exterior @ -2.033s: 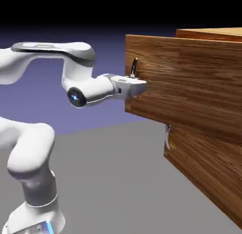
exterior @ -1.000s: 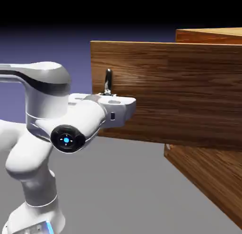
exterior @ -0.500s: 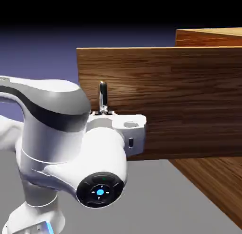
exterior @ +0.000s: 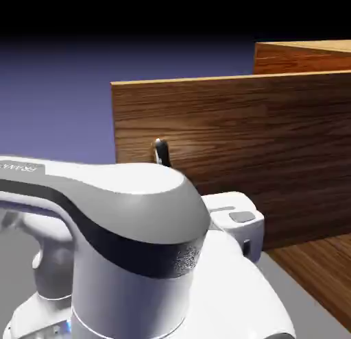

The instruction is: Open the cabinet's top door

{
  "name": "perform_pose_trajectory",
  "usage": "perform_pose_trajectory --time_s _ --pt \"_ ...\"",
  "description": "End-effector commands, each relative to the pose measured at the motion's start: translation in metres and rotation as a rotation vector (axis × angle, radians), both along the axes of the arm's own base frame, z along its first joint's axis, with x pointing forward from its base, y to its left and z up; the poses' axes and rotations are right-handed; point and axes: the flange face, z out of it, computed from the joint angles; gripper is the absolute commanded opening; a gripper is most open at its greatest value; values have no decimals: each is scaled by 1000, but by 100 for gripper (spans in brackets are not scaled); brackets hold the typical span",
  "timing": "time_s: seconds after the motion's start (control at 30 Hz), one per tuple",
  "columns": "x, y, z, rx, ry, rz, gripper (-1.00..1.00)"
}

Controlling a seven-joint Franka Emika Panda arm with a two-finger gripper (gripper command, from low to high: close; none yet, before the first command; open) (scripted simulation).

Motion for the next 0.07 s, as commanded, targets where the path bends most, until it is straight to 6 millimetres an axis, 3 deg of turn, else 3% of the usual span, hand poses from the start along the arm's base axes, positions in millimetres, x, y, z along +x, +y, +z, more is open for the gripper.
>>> perform_pose_trajectory --time_s 0.0,0.03 --pt "2 -7 0 0 0 12 -100" --pt "3 -13 0 0 0 25 -100"
